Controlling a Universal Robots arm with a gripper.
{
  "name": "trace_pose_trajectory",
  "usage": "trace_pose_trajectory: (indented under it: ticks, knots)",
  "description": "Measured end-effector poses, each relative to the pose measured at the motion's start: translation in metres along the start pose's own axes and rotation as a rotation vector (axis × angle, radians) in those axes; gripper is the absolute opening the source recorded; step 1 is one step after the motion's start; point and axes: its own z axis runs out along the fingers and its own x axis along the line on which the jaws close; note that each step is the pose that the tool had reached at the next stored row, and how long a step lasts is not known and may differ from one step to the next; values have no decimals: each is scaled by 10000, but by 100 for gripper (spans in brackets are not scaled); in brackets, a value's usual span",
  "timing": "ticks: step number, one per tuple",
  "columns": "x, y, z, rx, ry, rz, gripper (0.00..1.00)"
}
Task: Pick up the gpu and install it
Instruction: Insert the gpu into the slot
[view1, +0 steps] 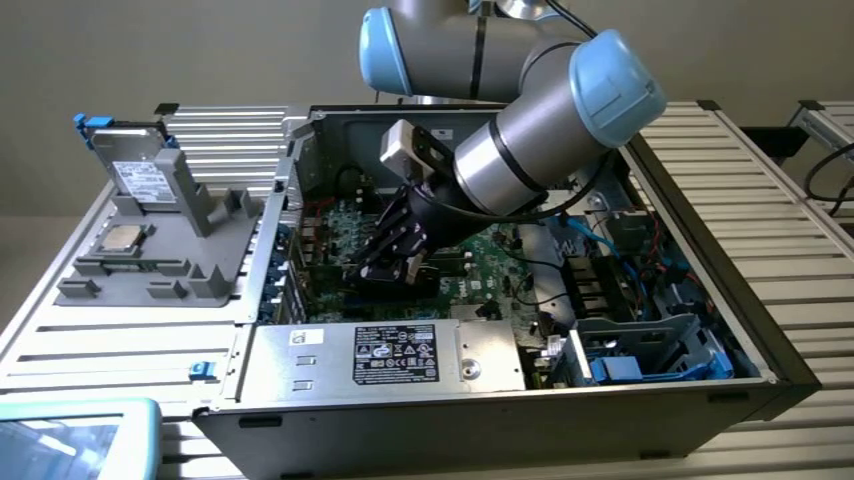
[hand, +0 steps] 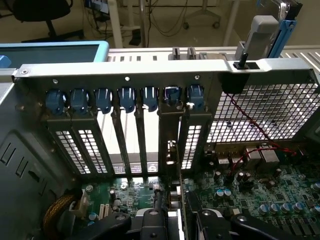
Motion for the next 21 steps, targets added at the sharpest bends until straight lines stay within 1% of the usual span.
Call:
trace_pose_trajectory:
  ticks: [21]
  knots:
    - [-7,-17,-12,-7,-5,2,28]
